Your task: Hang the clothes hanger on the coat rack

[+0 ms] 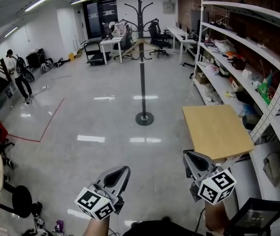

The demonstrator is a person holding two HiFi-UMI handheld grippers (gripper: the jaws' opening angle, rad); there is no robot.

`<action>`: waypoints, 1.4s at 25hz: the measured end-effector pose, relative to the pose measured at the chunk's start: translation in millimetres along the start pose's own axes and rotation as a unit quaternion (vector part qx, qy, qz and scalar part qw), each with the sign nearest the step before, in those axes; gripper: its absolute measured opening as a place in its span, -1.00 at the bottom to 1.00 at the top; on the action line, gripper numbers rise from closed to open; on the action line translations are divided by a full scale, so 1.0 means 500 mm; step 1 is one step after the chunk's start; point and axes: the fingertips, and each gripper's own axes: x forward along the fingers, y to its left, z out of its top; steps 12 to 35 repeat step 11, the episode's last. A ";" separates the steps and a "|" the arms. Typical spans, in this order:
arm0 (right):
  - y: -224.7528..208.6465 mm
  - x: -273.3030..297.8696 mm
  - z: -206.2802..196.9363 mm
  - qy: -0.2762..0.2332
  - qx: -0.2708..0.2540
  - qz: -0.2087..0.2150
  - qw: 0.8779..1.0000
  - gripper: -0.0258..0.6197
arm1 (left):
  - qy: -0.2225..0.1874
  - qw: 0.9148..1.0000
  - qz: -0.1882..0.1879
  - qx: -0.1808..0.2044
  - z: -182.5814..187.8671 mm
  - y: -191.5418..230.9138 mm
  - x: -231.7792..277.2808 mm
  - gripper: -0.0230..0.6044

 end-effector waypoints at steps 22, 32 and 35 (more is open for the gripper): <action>0.001 0.008 0.012 -0.003 -0.005 0.003 1.000 -0.90 | 0.003 1.000 -0.005 0.004 0.005 0.001 0.005 -0.93; 0.001 0.008 0.012 -0.003 -0.005 0.003 1.000 -0.90 | 0.003 1.000 -0.005 0.004 0.005 0.001 0.005 -0.93; 0.001 0.008 0.012 -0.003 -0.005 0.003 1.000 -0.90 | 0.003 1.000 -0.005 0.004 0.005 0.001 0.005 -0.93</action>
